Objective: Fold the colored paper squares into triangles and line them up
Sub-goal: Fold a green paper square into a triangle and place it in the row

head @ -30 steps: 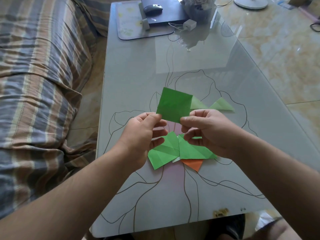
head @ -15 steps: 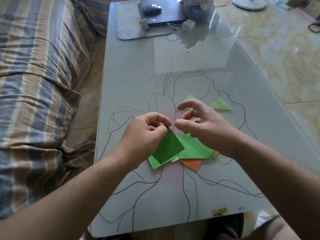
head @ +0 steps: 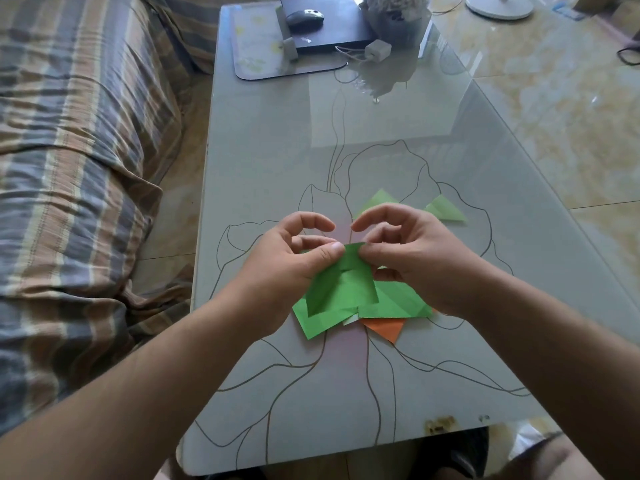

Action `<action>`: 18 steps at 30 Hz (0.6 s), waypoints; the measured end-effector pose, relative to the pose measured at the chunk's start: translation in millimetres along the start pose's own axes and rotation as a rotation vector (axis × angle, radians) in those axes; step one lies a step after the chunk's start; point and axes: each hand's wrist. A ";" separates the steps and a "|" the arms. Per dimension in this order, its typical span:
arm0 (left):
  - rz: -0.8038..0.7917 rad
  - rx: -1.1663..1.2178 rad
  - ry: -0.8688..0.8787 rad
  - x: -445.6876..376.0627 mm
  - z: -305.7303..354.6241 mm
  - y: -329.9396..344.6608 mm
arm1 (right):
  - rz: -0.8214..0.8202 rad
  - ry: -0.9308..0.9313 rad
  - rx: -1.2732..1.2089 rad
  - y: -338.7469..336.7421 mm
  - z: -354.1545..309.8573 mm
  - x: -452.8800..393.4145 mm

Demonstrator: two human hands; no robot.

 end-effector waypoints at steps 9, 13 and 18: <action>-0.025 0.014 0.001 -0.9 3.3 -4.0 | -0.161 0.001 -0.018 -1.3 1.7 4.8; -0.012 -0.017 -0.001 -0.4 4.6 -5.8 | -0.204 -0.051 -0.025 -3.9 4.5 4.1; -0.003 -0.061 0.013 0.2 4.7 -6.5 | -0.223 -0.058 0.041 -1.8 6.7 5.6</action>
Point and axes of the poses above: each hand's wrist, its own x-axis away from the middle knuckle, its own y-axis out of the palm, z = x × y, and after that the axes turned 14 degrees about -y, right-handed
